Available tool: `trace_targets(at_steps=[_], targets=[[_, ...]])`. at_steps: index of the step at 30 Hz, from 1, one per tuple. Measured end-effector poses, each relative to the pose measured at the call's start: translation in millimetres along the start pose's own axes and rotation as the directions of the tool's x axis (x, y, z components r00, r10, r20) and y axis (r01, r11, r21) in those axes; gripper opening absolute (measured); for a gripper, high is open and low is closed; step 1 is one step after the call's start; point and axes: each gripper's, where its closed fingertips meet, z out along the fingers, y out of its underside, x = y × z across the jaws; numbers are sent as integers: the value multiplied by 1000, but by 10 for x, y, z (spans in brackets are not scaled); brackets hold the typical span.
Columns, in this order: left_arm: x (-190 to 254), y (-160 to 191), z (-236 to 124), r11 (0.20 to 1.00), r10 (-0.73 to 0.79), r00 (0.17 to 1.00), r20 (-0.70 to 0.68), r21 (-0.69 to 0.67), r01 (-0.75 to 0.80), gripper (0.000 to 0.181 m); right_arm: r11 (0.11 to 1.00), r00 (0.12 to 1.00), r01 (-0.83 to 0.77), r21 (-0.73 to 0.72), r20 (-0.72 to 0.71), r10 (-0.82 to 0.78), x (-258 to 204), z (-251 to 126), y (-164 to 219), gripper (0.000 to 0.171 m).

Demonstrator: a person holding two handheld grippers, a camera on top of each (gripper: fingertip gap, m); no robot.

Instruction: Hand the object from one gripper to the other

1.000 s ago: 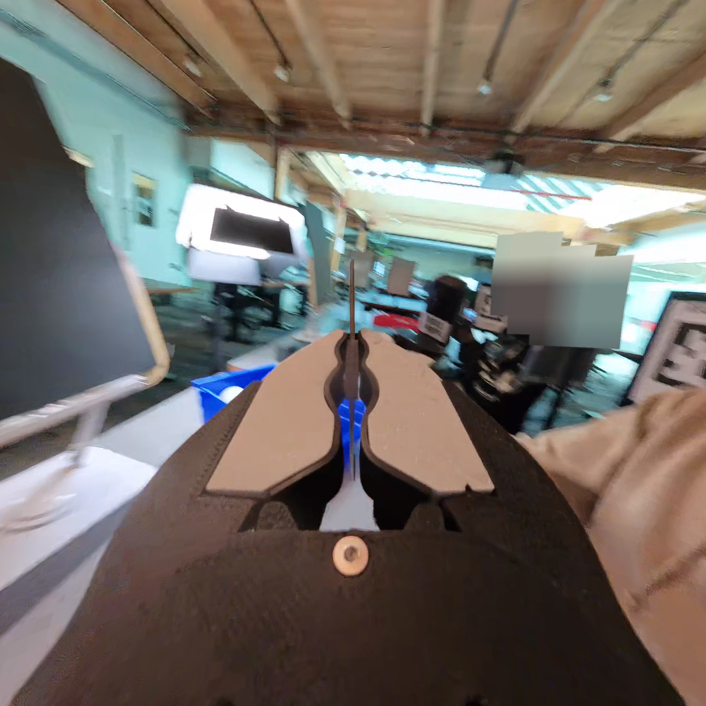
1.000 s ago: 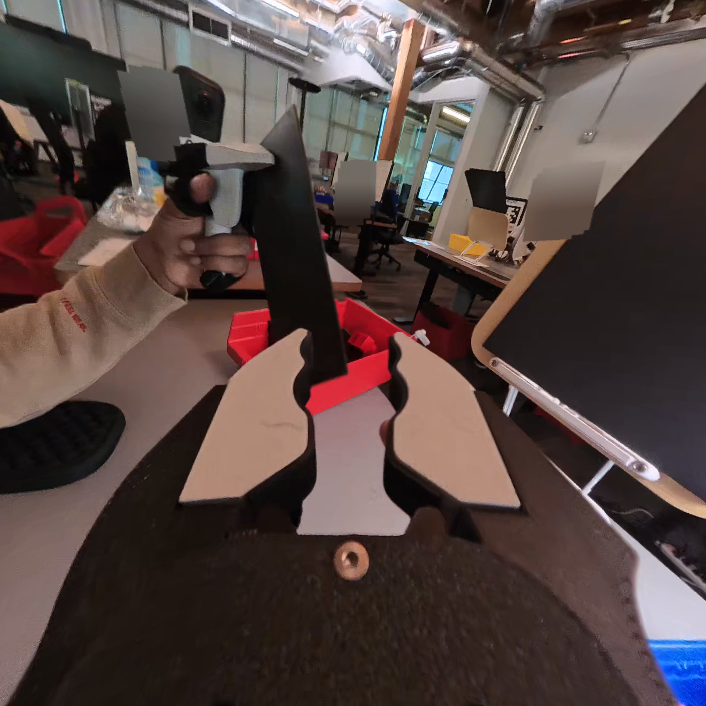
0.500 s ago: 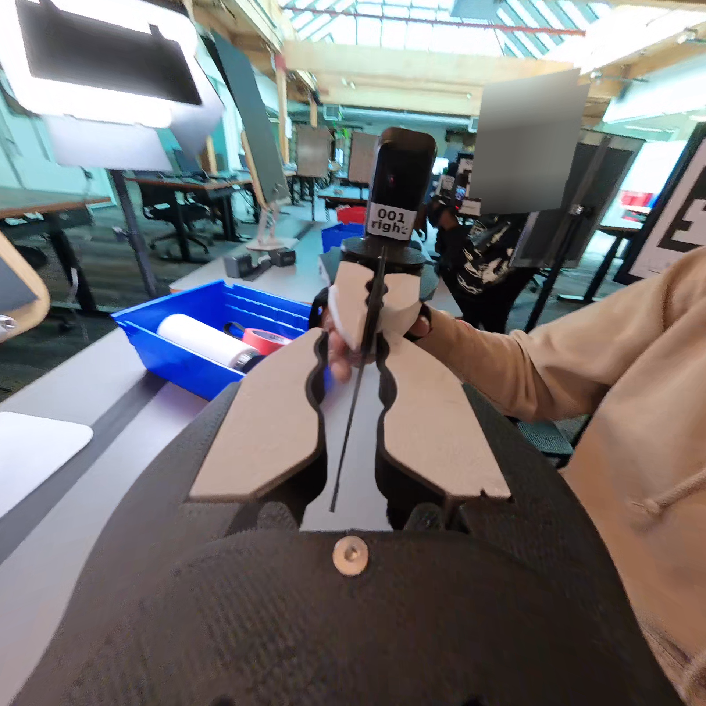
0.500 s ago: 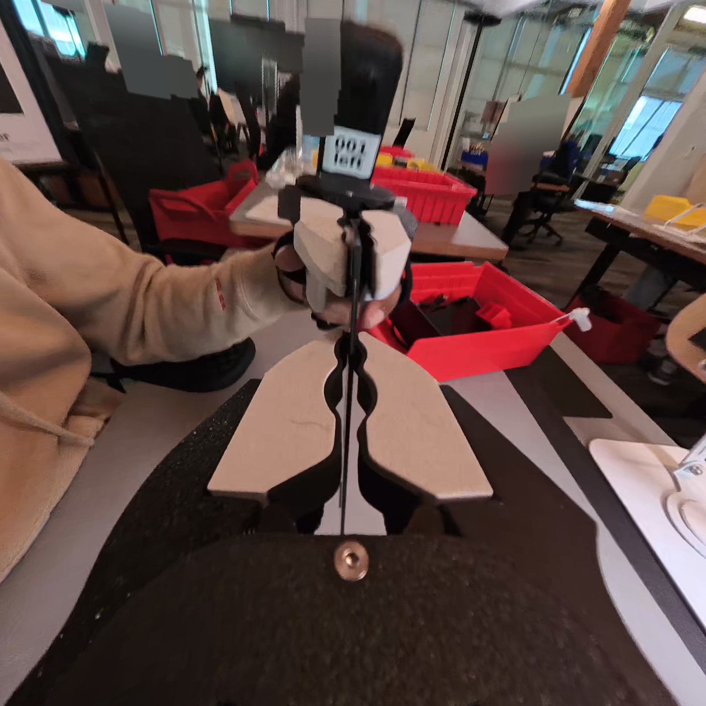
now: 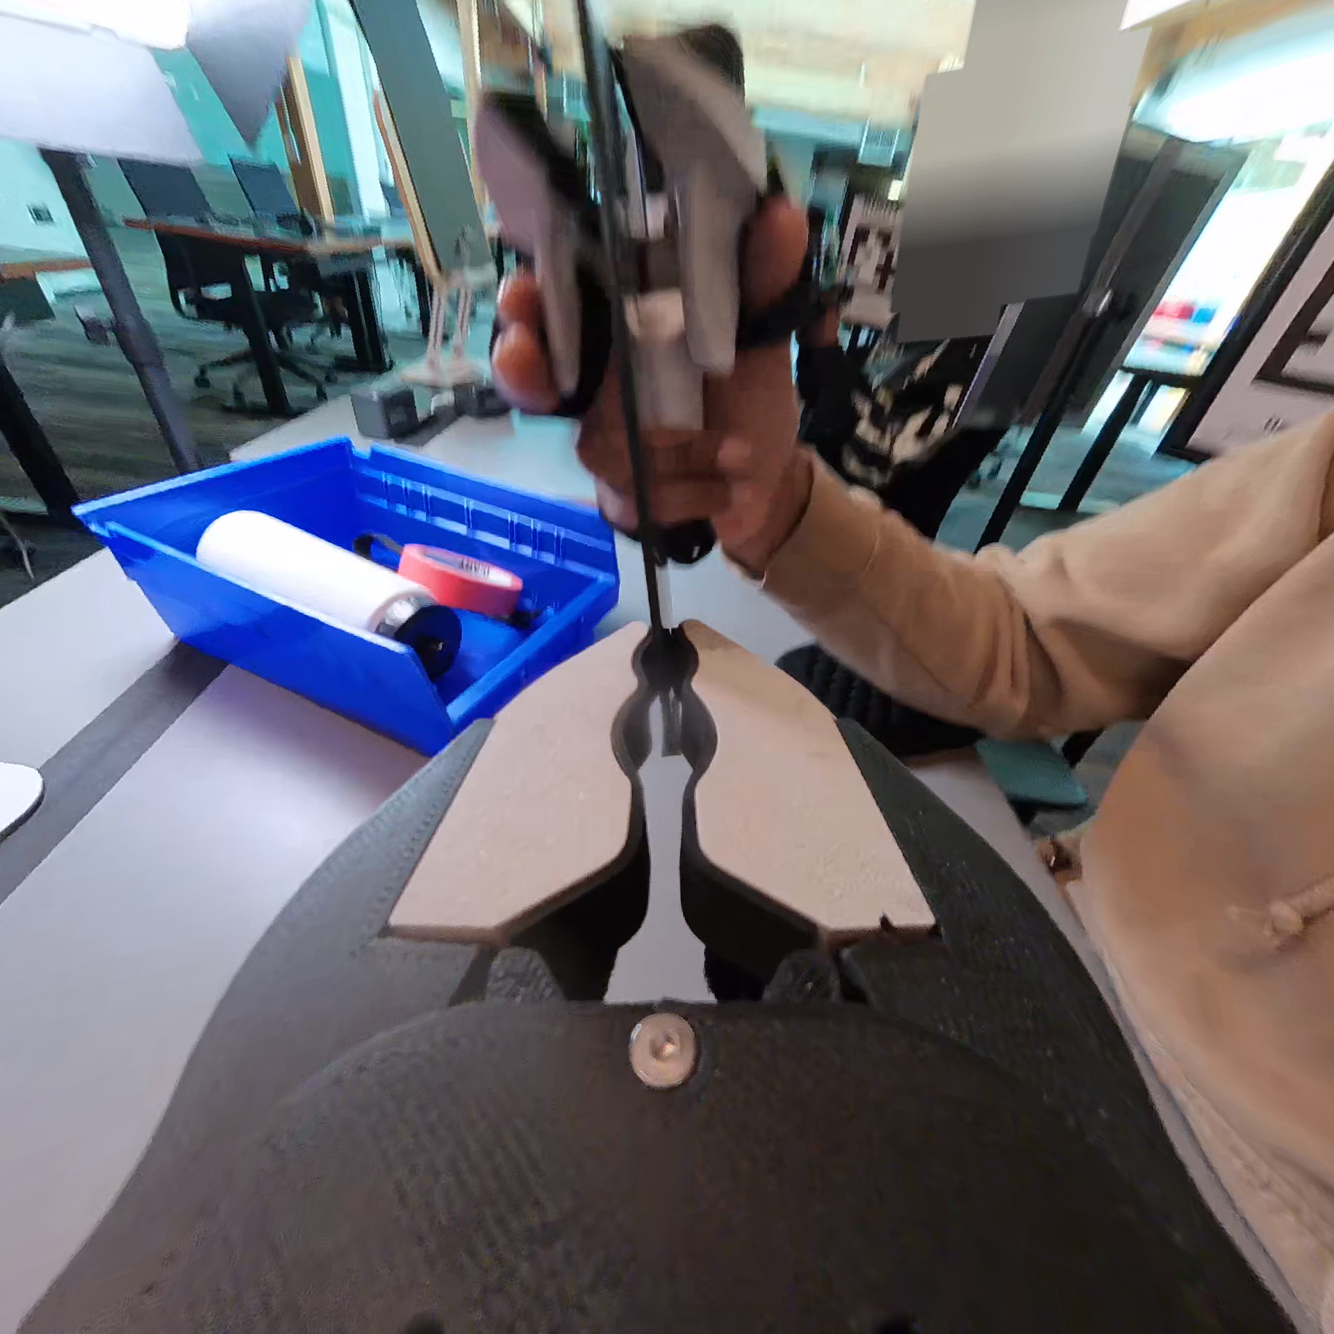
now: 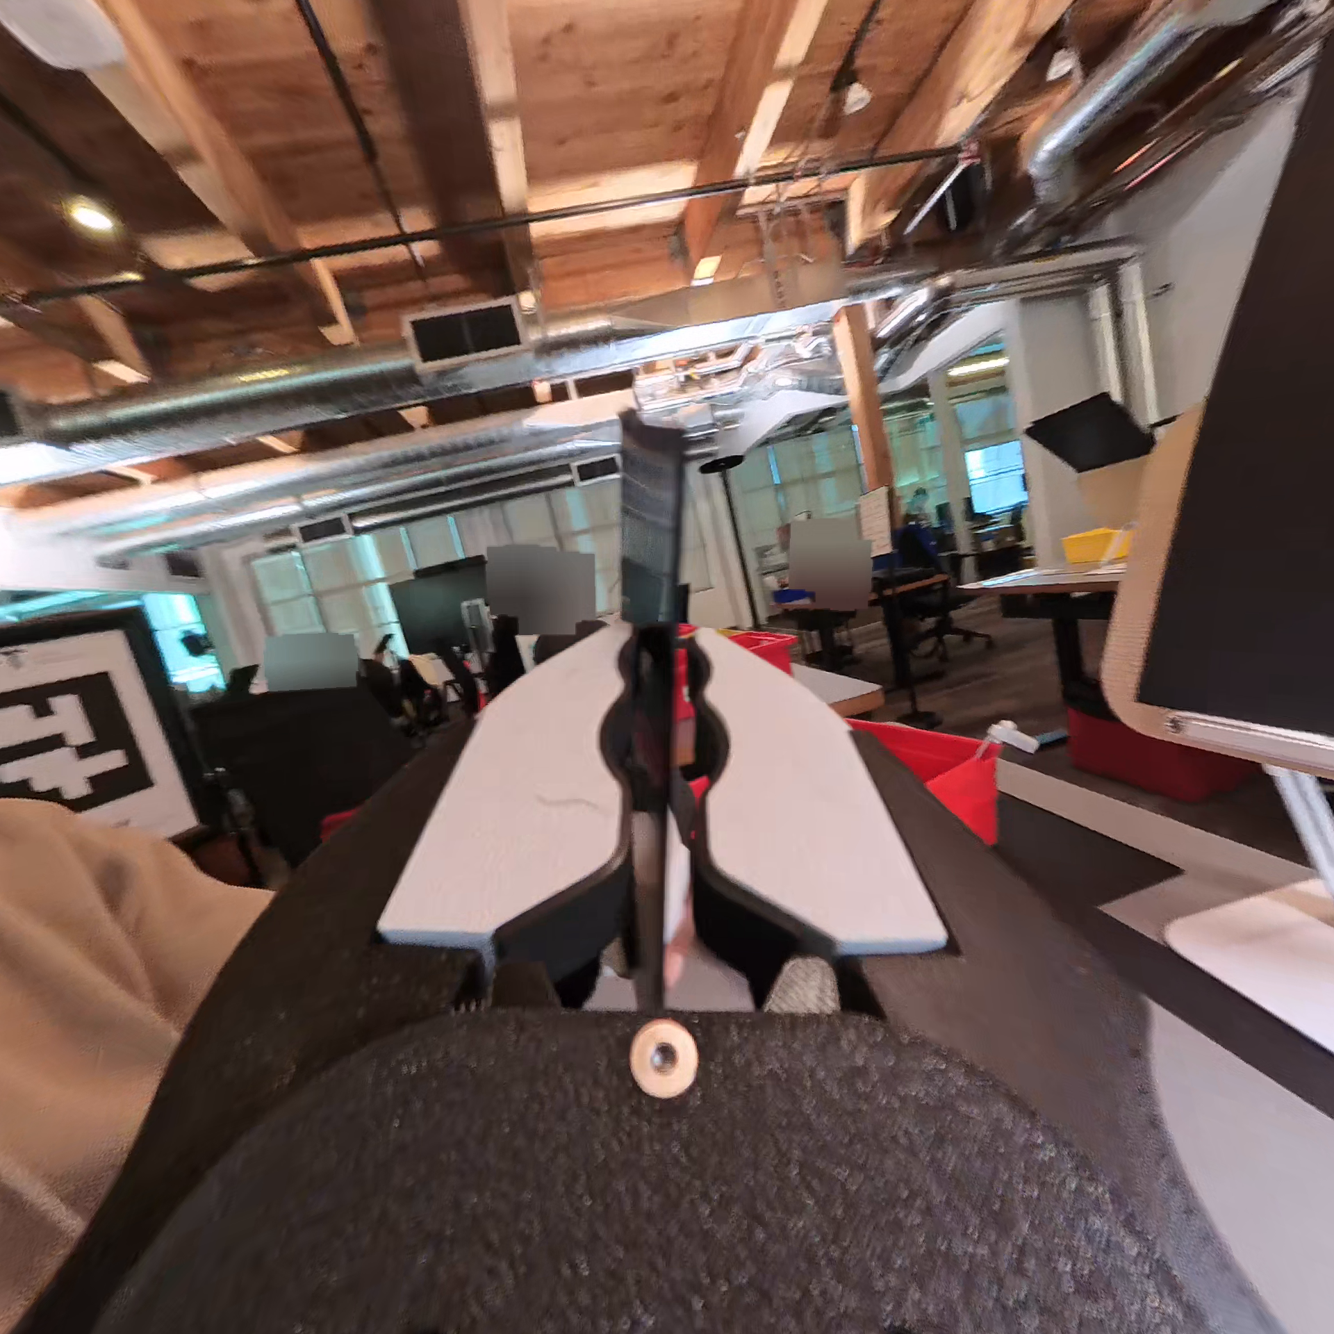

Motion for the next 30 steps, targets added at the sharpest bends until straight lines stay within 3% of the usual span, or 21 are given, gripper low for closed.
trace_targets(at_steps=[2,4,8,11,14,17,20,25,28,30], targets=[[-35,-168,-85,992,-44,999,-5,117,44,2,997,998,45,-57,-35,-47,84,18,133,38],[-54,-362,-222,968,-79,997,-22,236,82,2,991,1000,24,-130,8,-23,82,58,343,43],[-34,-509,-367,951,-94,995,-32,293,100,2,979,993,-15,-204,111,38,-110,249,706,37],[19,-530,-377,955,-92,995,-41,281,100,2,973,990,101,-210,119,-77,-233,336,800,2],[87,-627,-404,943,-64,997,-39,324,73,3,972,988,114,-204,125,-89,-322,362,738,1],[166,-703,-405,923,-35,999,-36,381,46,16,991,986,100,-91,140,-87,-436,372,582,2],[218,-785,-401,900,-37,998,-43,433,52,4,999,987,52,12,152,-54,-486,368,461,1],[194,-855,-537,908,-34,999,-22,416,40,4,995,987,59,-80,157,-45,-452,377,585,2],[157,-892,-667,909,-53,998,-25,414,58,4,996,986,77,-43,150,-69,-413,295,452,11],[133,-906,-684,896,-72,997,-26,438,76,4,994,987,78,-73,147,-66,-385,277,470,2]])
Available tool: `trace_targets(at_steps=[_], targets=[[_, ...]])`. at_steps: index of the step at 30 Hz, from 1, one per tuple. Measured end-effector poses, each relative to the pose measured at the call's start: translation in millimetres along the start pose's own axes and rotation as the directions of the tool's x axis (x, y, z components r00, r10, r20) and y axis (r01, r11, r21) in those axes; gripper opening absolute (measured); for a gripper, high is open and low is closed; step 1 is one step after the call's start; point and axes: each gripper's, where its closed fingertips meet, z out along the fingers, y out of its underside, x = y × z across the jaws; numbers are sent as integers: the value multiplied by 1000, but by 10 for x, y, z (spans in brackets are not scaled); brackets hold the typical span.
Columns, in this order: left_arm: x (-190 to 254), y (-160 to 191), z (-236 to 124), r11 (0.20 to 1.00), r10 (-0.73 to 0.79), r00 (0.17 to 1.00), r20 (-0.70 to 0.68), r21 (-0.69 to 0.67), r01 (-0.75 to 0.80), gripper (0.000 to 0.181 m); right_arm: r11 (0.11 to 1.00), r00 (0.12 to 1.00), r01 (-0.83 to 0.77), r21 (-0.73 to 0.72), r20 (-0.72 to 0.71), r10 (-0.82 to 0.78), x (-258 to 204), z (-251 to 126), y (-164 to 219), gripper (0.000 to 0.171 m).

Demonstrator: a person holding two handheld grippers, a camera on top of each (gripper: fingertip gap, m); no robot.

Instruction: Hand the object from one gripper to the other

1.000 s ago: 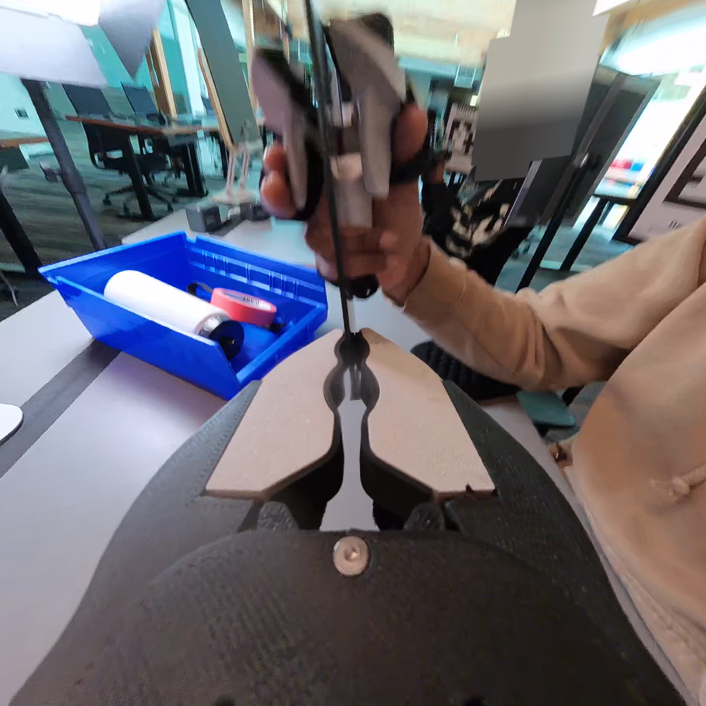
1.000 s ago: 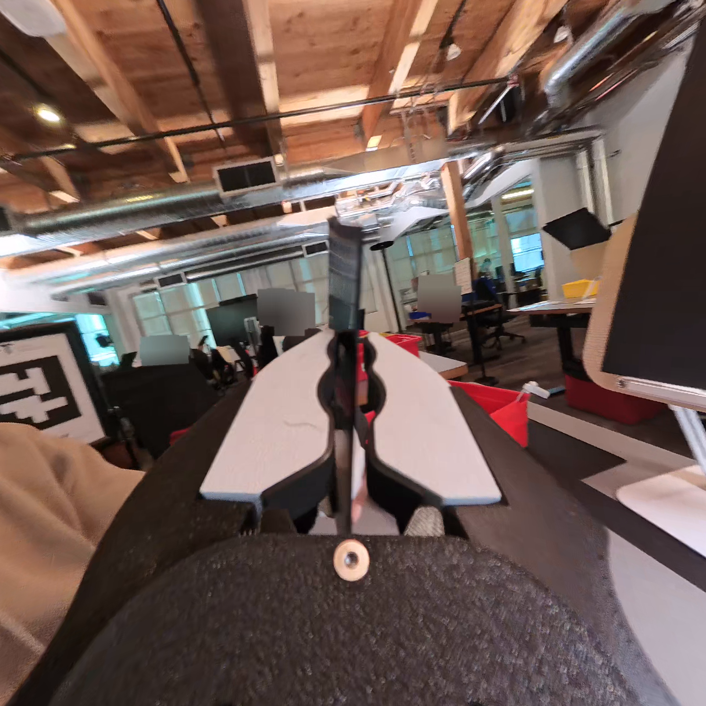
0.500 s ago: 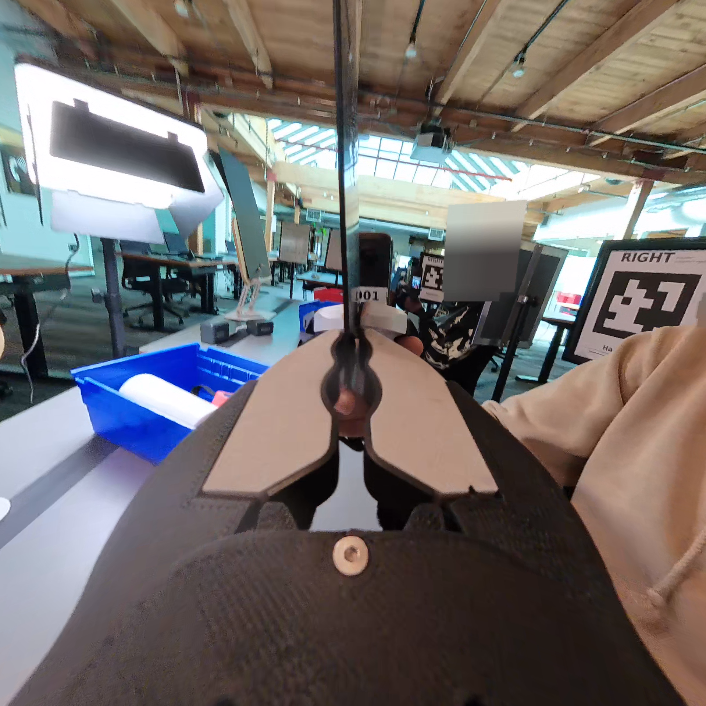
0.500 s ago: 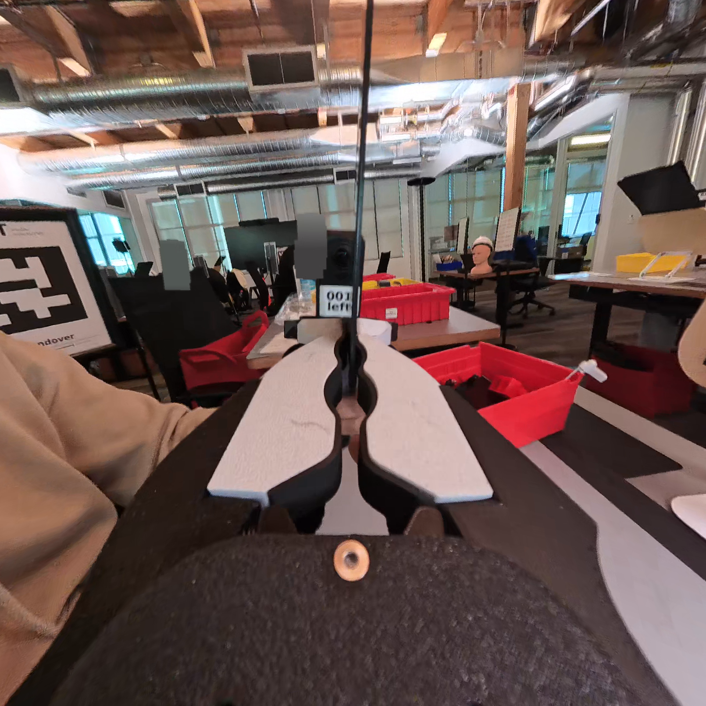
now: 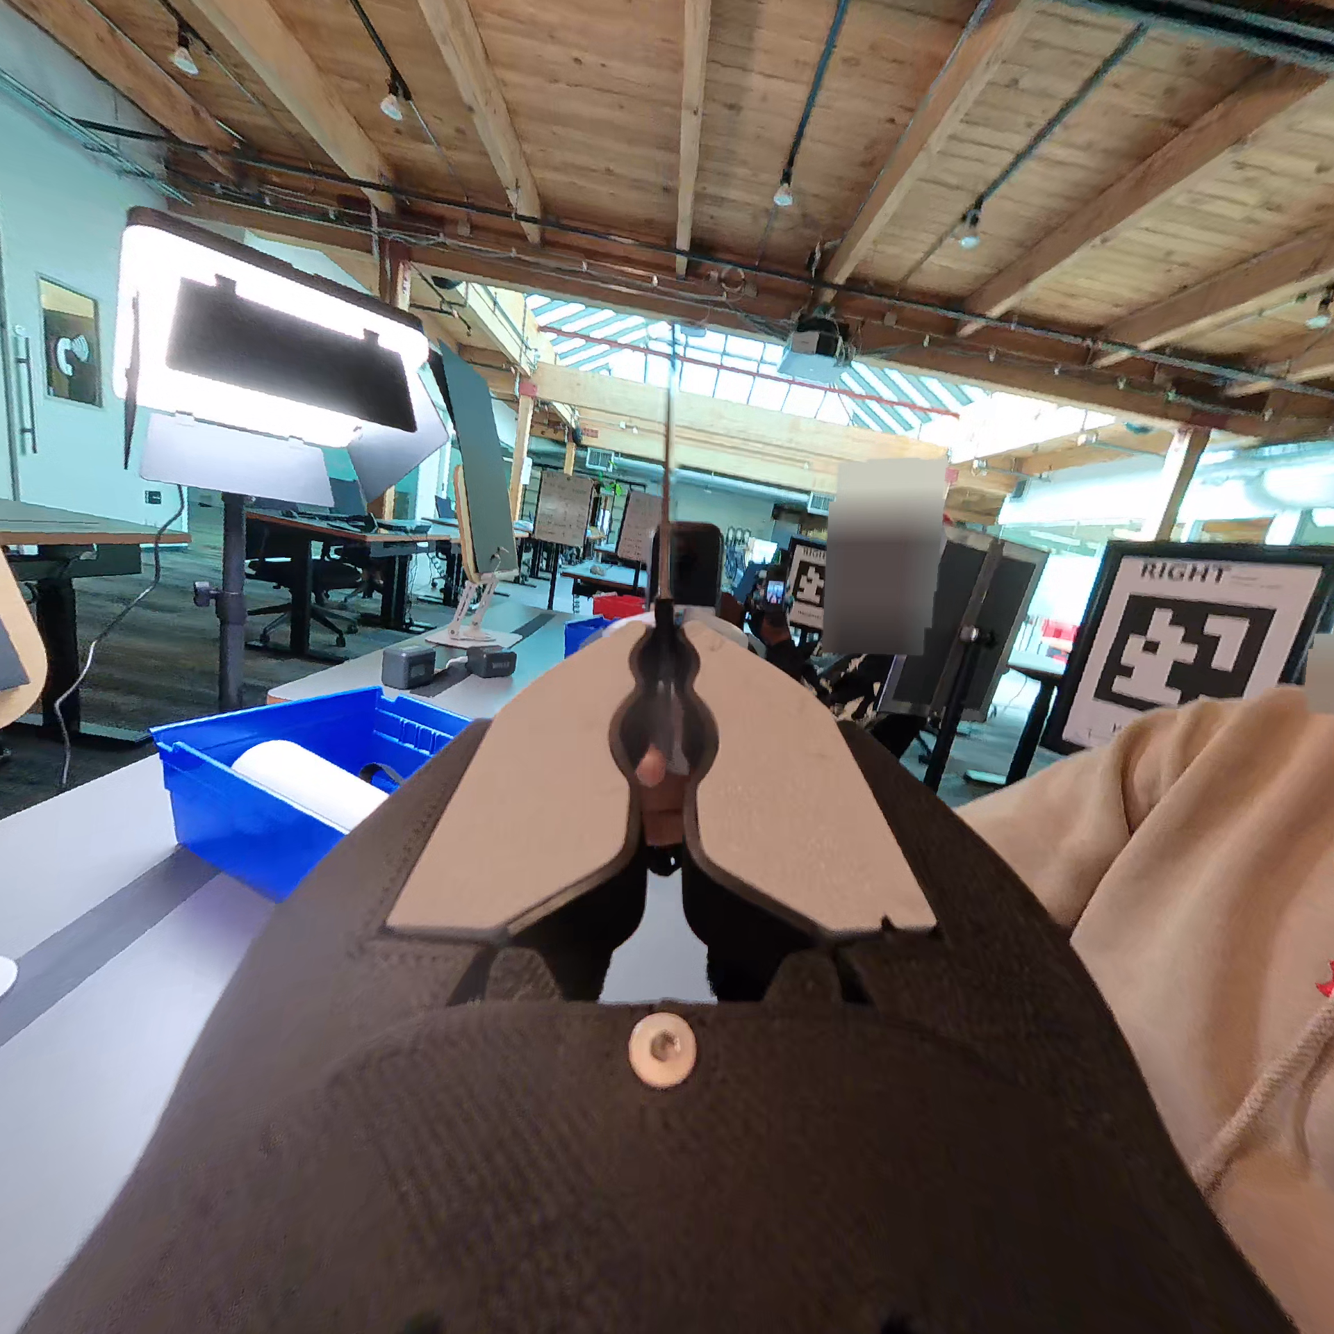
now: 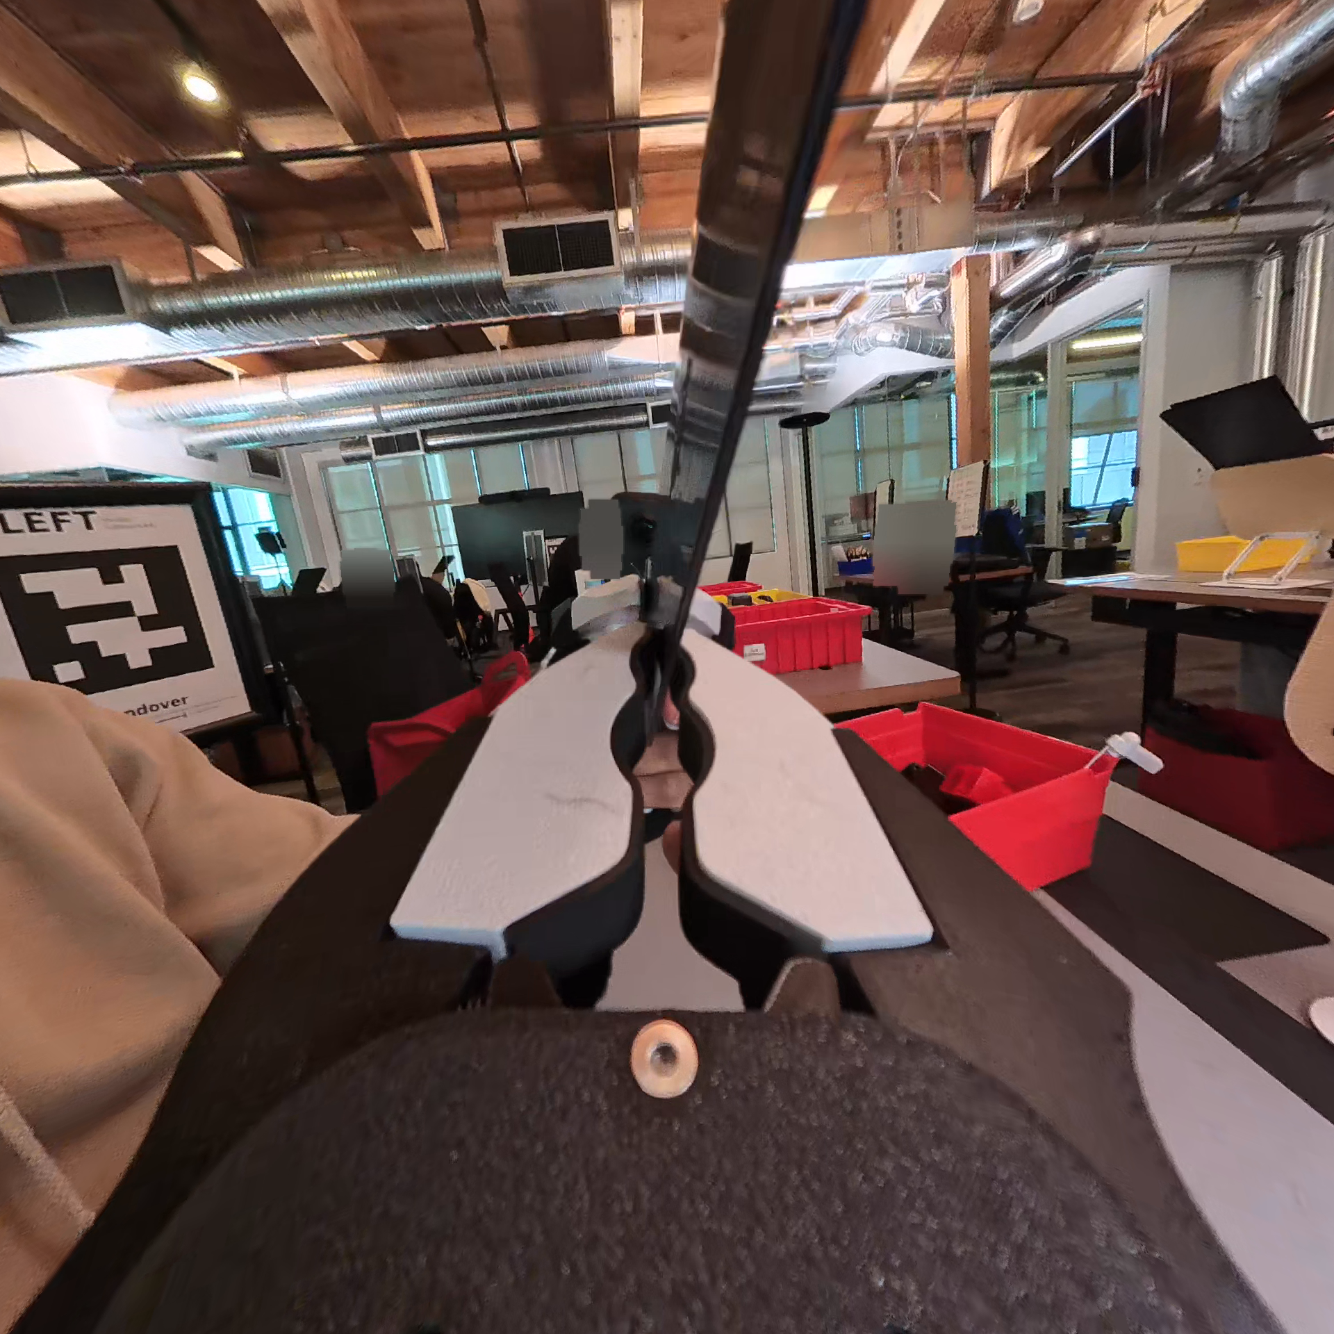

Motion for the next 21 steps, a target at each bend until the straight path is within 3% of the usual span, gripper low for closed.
trace_targets(at_steps=[2,4,6,8,12,15,16,18,21], targets=[[-14,-55,10,997,-22,1000,-4,76,22,4,1000,1000,4,29,1,-5,-10,8,-24,1],[-32,-56,32,991,-22,1000,4,133,21,24,997,1000,-19,71,6,19,-29,29,-52,1],[-3,138,135,999,-18,1000,-14,48,18,19,987,998,-64,146,26,61,-55,31,-115,1],[35,202,210,999,7,1000,-14,36,-6,2,983,996,-87,160,27,84,-52,56,-93,2],[-9,124,165,999,12,1000,29,36,-13,2,985,993,-120,121,5,120,9,74,-29,2],[-56,-55,43,993,-21,999,38,117,16,2,966,988,-150,212,5,152,66,-27,-174,10],[-75,-72,21,992,-32,999,42,126,26,2,962,986,-165,220,6,167,90,-52,-191,2],[-97,-89,19,984,-55,998,43,169,47,2,968,988,-149,204,-8,154,111,-49,-164,2],[-70,11,122,973,-90,996,10,216,85,18,960,986,-166,227,7,169,78,-22,-166,1]])
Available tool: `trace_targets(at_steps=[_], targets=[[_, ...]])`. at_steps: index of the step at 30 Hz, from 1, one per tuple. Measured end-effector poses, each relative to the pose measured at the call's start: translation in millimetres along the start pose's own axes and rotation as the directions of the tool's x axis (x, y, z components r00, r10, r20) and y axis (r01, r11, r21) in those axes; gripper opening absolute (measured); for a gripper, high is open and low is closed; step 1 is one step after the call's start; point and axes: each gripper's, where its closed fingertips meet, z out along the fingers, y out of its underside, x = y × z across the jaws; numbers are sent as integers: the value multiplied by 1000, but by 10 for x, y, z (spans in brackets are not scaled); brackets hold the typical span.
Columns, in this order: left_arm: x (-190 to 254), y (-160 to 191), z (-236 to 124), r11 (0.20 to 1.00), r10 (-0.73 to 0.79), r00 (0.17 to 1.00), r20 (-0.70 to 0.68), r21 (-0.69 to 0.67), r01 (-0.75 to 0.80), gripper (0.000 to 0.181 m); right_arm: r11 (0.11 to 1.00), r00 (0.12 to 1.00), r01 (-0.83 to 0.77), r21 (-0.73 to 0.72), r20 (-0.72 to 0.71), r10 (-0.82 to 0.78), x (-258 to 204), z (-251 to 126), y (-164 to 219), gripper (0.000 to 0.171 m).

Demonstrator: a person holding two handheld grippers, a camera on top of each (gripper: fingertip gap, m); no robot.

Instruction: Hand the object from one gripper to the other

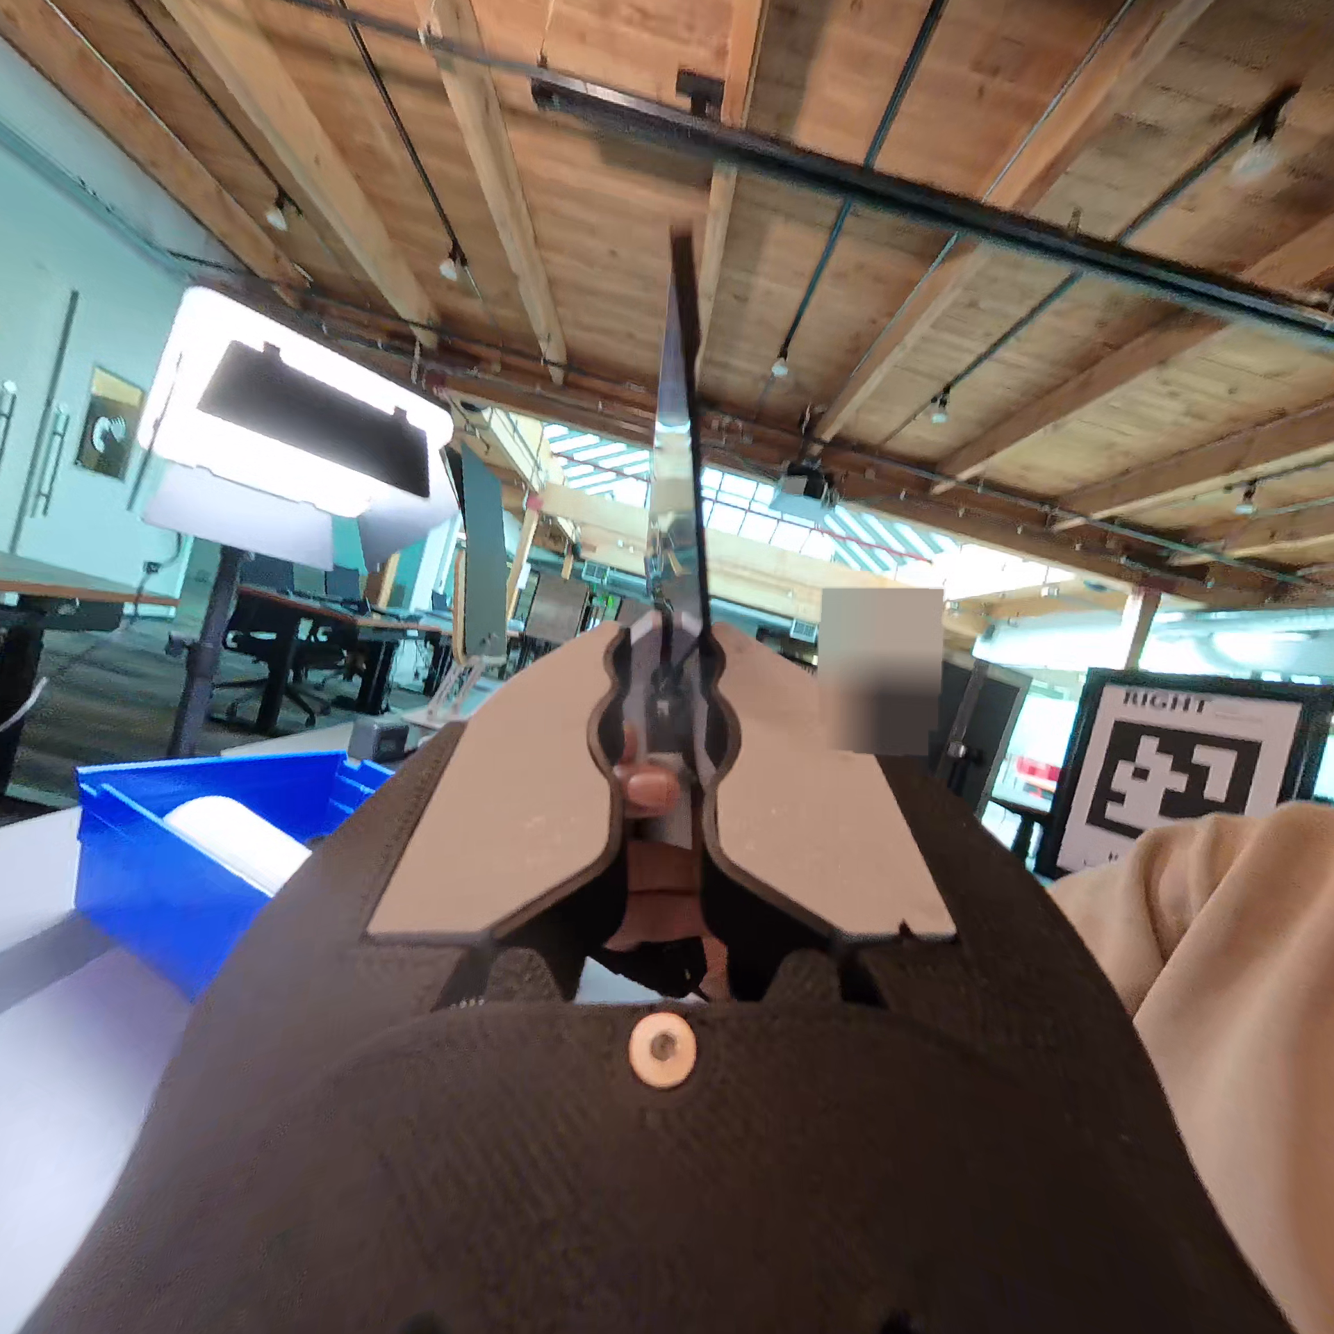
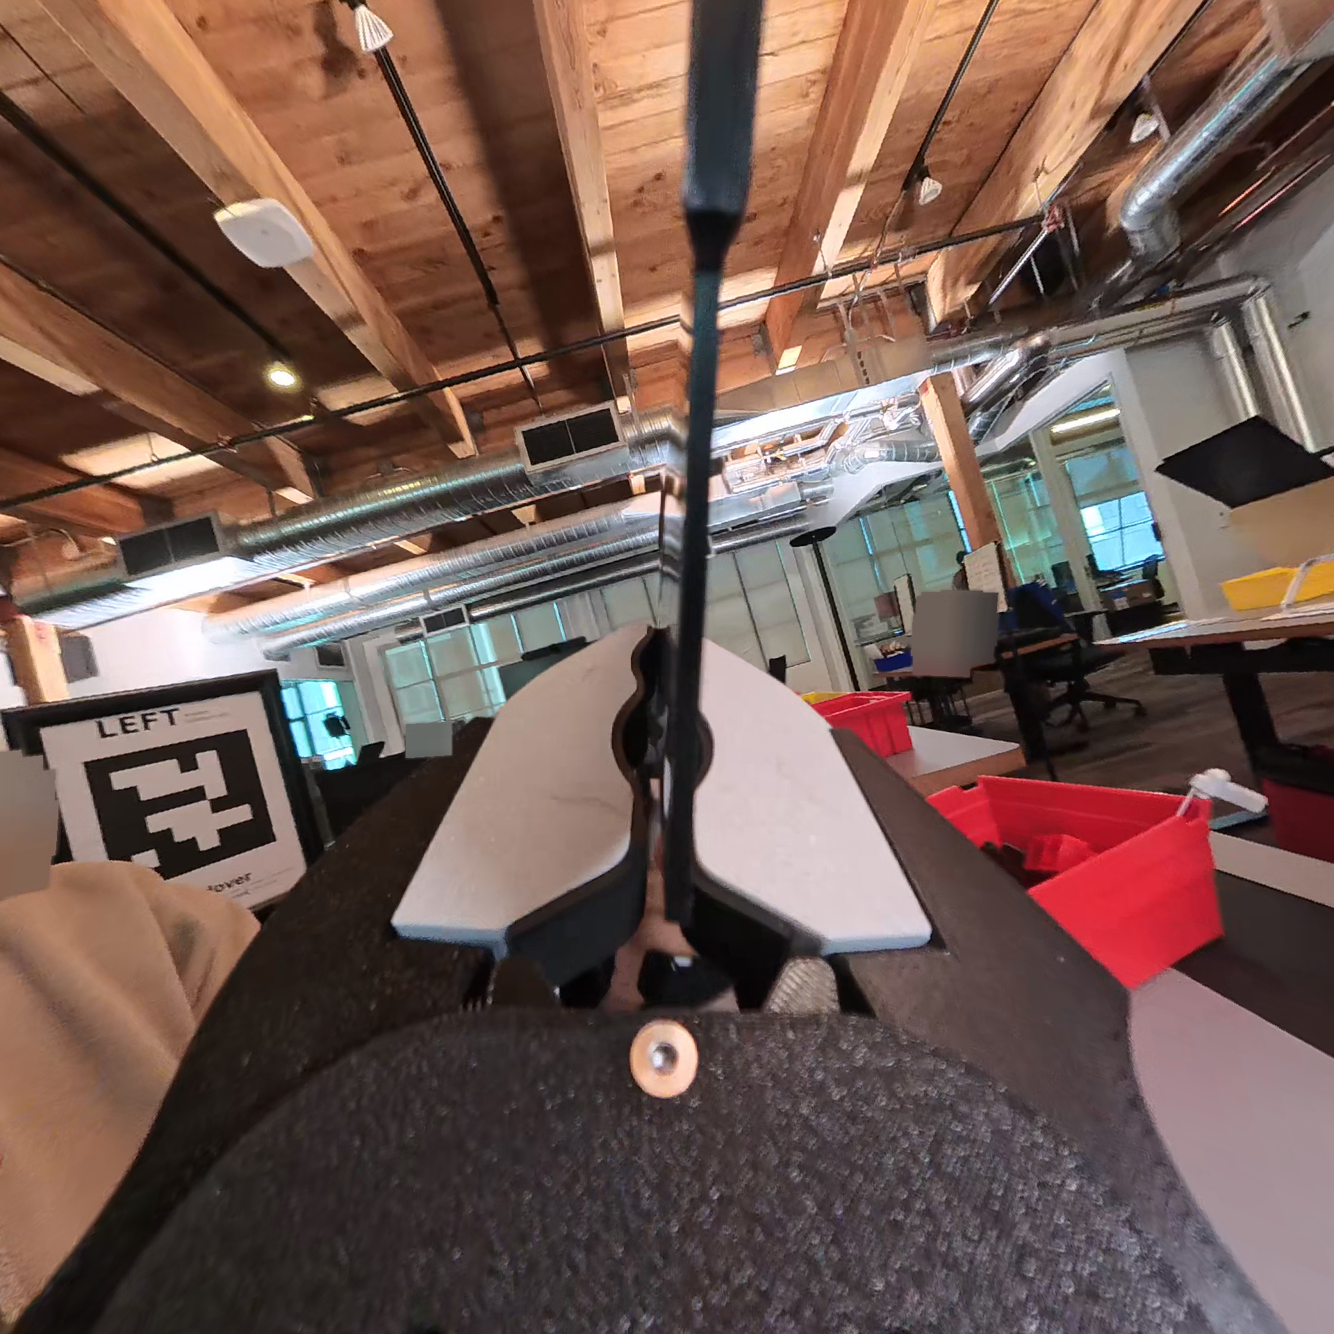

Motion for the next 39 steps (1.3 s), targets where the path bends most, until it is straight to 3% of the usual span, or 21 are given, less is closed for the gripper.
trace_targets(at_steps=[3,8,13,14,15,17,18,24,27,30,33,35,39], targets=[[23,149,80,999,41,999,12,-13,-40,2,1000,1000,-11,-23,-12,11,-10,62,116,2],[-32,-119,-59,994,38,998,45,104,-42,2,998,999,-22,-55,-47,20,16,68,88,10],[-71,-187,-103,988,-1,999,47,151,-6,2,999,998,-2,-37,-66,0,70,25,39,2],[-65,-155,-79,988,-12,999,40,152,6,14,999,998,5,-36,-64,-8,58,32,47,1],[-56,-84,-36,992,-14,999,38,128,9,20,999,998,9,-54,-65,-13,49,52,88,1],[-10,38,36,996,13,999,35,87,-16,2,997,997,31,-65,-66,-35,18,98,173,1],[2,45,43,996,32,999,41,79,-35,2,997,997,37,-66,-62,-41,-1,120,211,2],[8,-82,-65,995,32,999,8,-96,-31,3,989,994,80,-122,-64,-88,22,56,132,9],[47,-117,-117,984,25,1000,-4,-177,-26,2,981,995,97,-167,-21,-102,-38,54,159,2],[77,-233,-116,992,25,1000,12,-124,-23,3,987,994,103,-125,-19,-107,-77,103,192,1],[85,-314,-82,999,38,999,33,28,-39,14,997,999,-35,65,15,35,-110,113,165,2],[74,-126,0,998,58,997,43,-24,-57,5,976,990,-142,167,29,140,-59,79,145,1],[21,-119,-10,989,111,989,95,-108,-101,2,976,988,-155,156,14,155,-6,90,248,2]])
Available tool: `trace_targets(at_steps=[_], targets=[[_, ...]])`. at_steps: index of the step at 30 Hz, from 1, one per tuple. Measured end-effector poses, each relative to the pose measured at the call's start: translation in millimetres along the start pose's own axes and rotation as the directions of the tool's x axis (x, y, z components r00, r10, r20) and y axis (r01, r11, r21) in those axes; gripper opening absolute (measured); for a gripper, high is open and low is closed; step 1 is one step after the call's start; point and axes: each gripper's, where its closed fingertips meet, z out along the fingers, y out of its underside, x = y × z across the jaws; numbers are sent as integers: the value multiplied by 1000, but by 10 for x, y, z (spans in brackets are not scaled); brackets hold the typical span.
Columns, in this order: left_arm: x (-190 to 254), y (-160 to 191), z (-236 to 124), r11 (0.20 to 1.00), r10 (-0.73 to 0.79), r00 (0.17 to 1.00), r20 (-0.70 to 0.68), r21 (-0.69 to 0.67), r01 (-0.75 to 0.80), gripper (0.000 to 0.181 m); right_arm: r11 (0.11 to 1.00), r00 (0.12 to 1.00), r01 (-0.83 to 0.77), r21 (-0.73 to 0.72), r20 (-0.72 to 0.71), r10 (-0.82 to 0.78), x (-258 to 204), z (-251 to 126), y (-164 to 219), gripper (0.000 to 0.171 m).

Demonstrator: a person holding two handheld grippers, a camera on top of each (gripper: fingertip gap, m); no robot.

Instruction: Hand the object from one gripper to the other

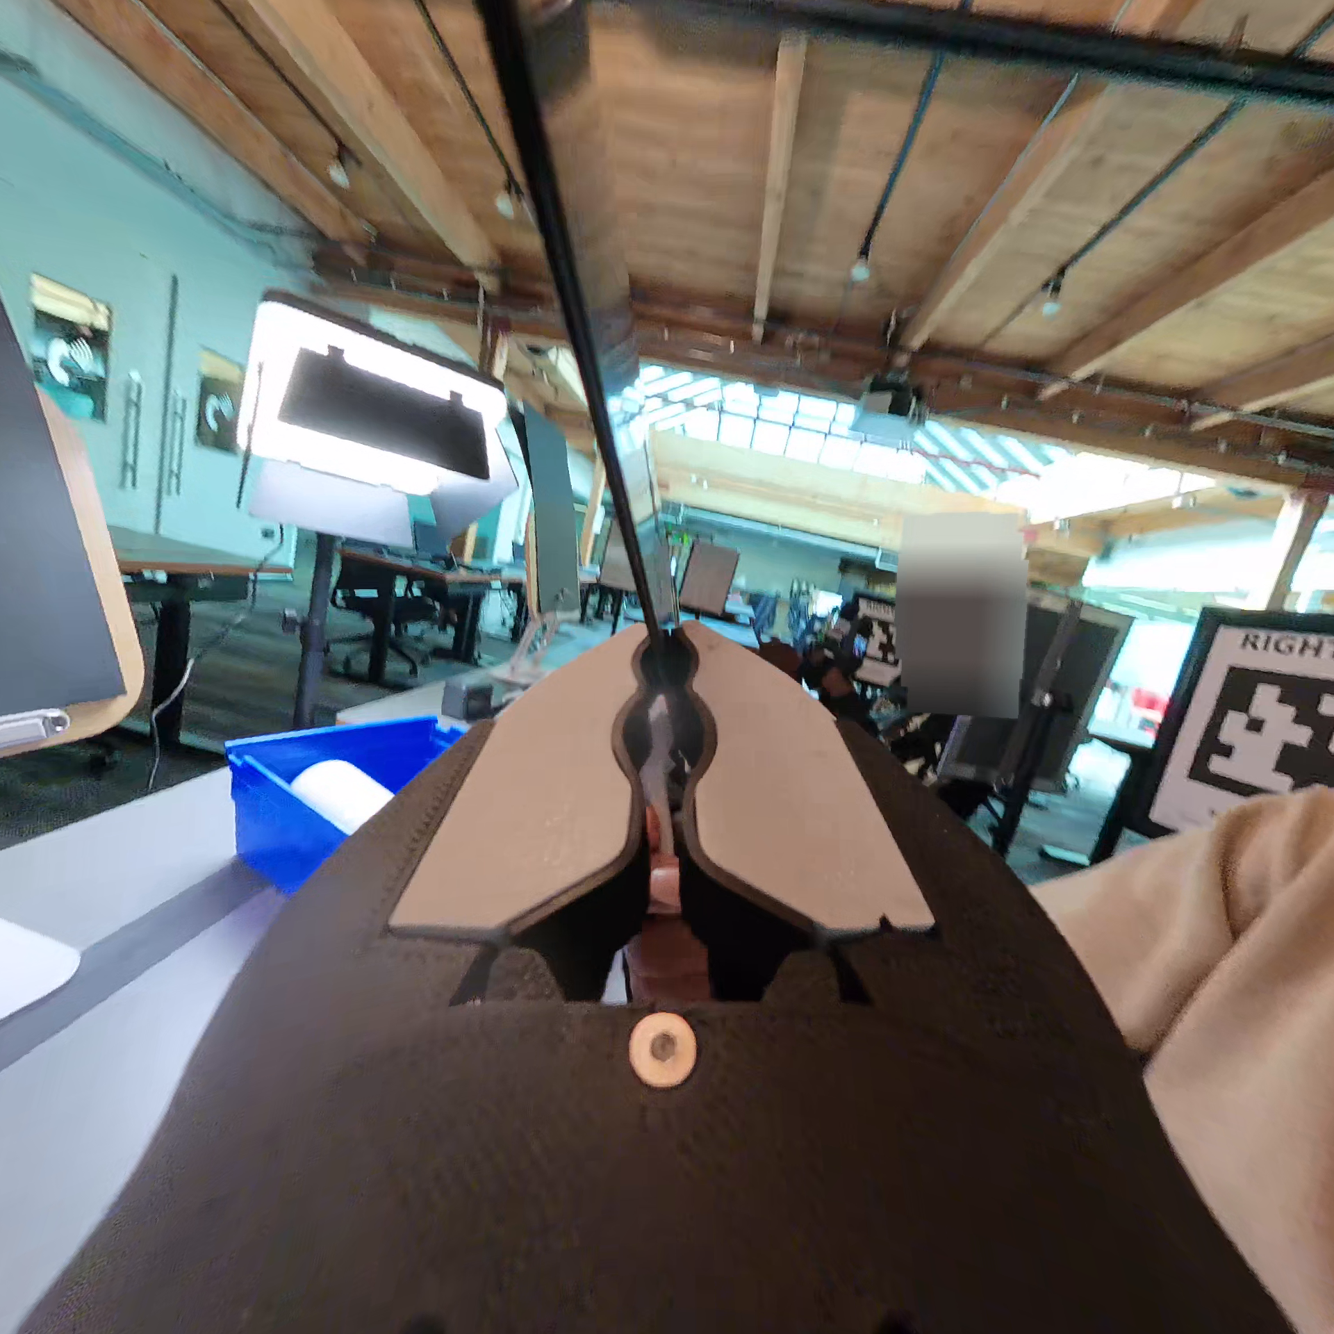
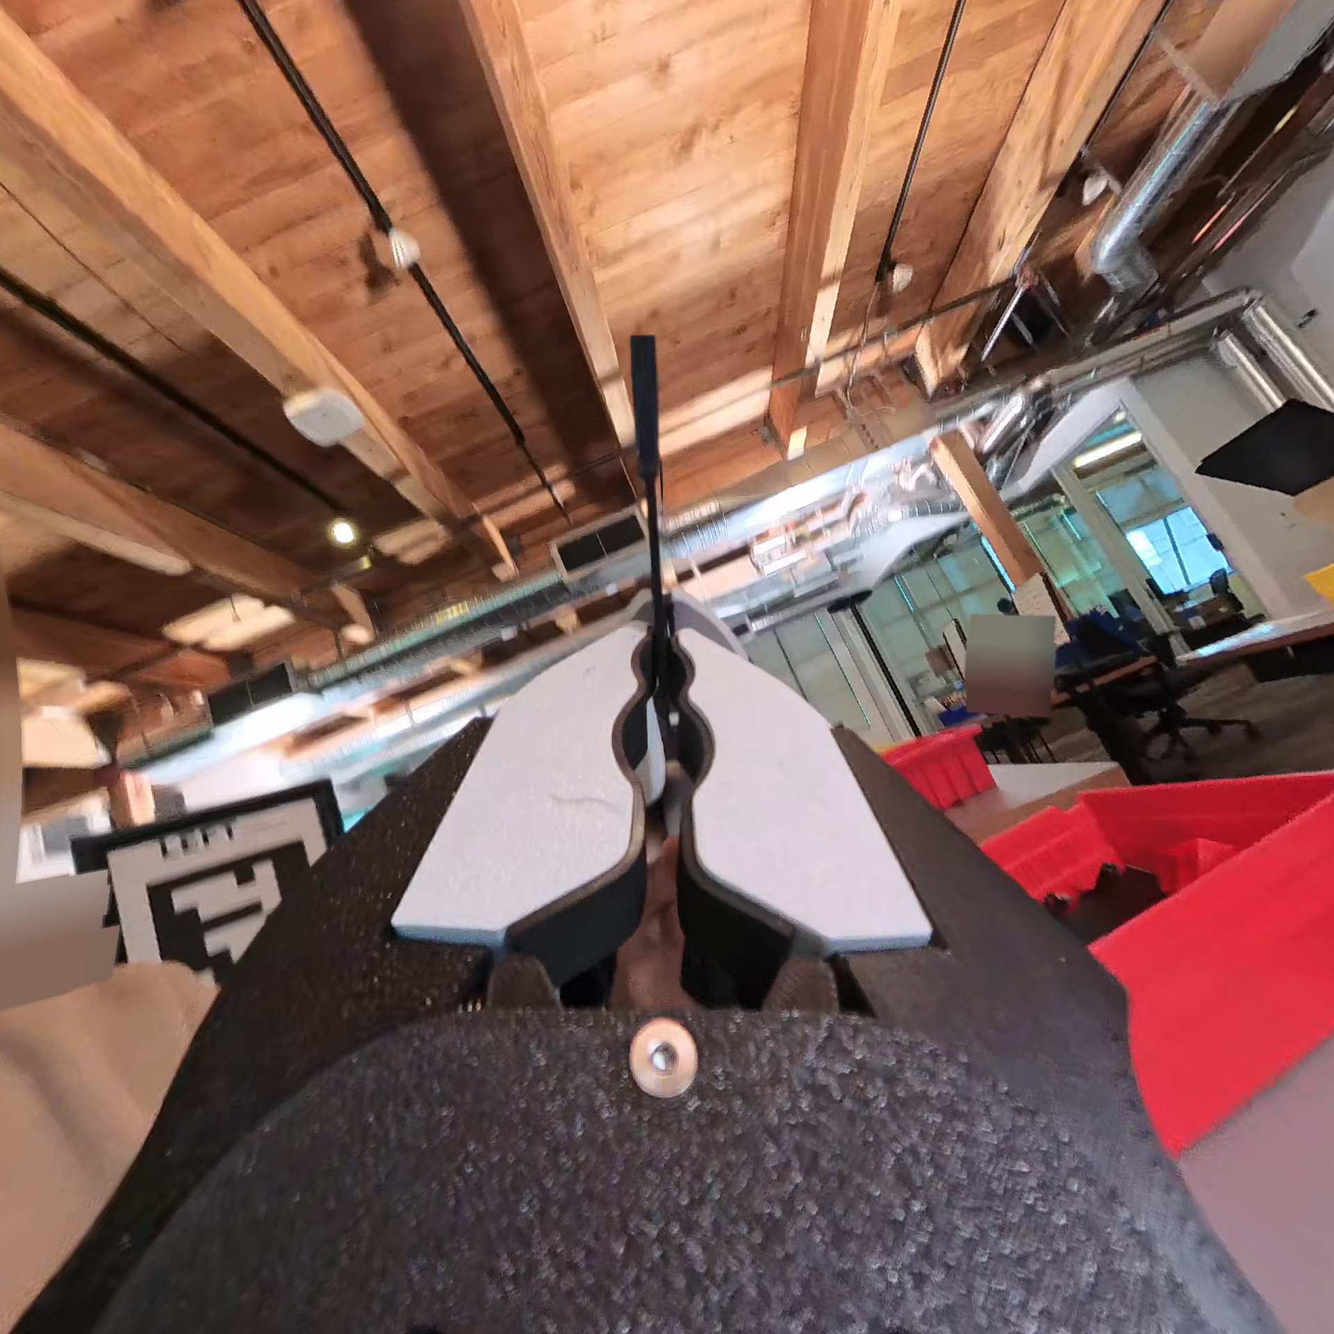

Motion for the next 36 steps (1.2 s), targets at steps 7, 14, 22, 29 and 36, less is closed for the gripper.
trace_targets(at_steps=[7,14,22,29,36], targets=[[155,75,-134,952,58,997,-45,-298,-69,2,923,966,257,-287,78,-245,-119,-46,-24,4],[147,31,-19,989,70,997,-41,-127,-75,15,970,980,193,-148,83,-182,-183,-33,-67,2],[124,162,2,970,71,997,-35,-230,-77,2,962,978,209,-176,55,-202,-97,-27,-31,4],[151,233,-136,926,37,997,-73,-373,-62,2,869,938,345,-354,99,-332,-124,-64,88,3],[209,341,105,973,75,992,-99,-210,-95,7,935,954,297,-195,103,-282,-239,-60,-109,1]])
